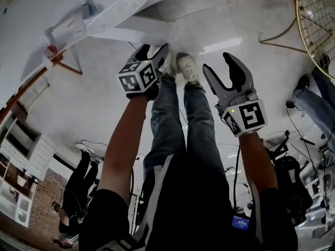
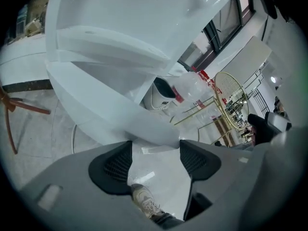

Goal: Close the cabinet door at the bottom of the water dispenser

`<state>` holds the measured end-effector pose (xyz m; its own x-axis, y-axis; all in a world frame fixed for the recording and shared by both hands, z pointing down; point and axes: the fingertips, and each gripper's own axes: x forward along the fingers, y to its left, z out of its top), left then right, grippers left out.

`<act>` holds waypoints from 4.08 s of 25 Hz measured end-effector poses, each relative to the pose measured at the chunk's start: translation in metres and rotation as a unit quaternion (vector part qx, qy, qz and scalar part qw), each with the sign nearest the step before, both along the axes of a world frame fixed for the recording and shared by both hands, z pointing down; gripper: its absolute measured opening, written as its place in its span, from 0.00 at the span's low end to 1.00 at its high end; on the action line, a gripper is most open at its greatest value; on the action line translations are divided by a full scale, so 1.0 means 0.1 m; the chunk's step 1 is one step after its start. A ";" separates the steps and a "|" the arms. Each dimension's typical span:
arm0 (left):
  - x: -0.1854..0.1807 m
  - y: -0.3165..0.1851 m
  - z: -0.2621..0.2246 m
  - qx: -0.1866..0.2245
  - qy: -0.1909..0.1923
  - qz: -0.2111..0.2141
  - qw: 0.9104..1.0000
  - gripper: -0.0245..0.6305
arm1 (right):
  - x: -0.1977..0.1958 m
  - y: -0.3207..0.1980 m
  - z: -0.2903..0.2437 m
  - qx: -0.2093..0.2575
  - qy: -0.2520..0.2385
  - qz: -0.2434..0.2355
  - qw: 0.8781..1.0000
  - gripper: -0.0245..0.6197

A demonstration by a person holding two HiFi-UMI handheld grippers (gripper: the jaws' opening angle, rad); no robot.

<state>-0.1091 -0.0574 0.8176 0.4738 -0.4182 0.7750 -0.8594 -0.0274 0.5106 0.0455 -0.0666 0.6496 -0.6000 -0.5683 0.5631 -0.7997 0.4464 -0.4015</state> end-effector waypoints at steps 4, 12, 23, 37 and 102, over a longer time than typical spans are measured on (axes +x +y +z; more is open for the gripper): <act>0.03 -0.10 0.01 0.003 0.004 -0.007 1.000 0.53 | 0.07 0.01 0.05 0.000 0.007 0.005 1.000 0.45; 0.07 -0.24 0.01 0.006 0.007 -0.019 1.000 0.54 | 0.06 -0.04 0.08 0.000 0.011 0.015 1.000 0.44; -0.01 -0.50 0.10 -0.003 -0.025 -0.012 1.000 0.41 | 0.02 -0.24 0.22 0.000 0.019 0.024 1.000 0.44; -0.07 -0.77 0.16 0.008 -0.033 -0.003 0.999 0.41 | 0.09 -0.38 0.21 -0.002 0.021 0.040 0.999 0.44; 0.33 -1.55 0.23 0.055 -0.069 0.102 0.991 0.42 | 0.39 -0.51 0.14 0.003 0.031 0.128 0.991 0.41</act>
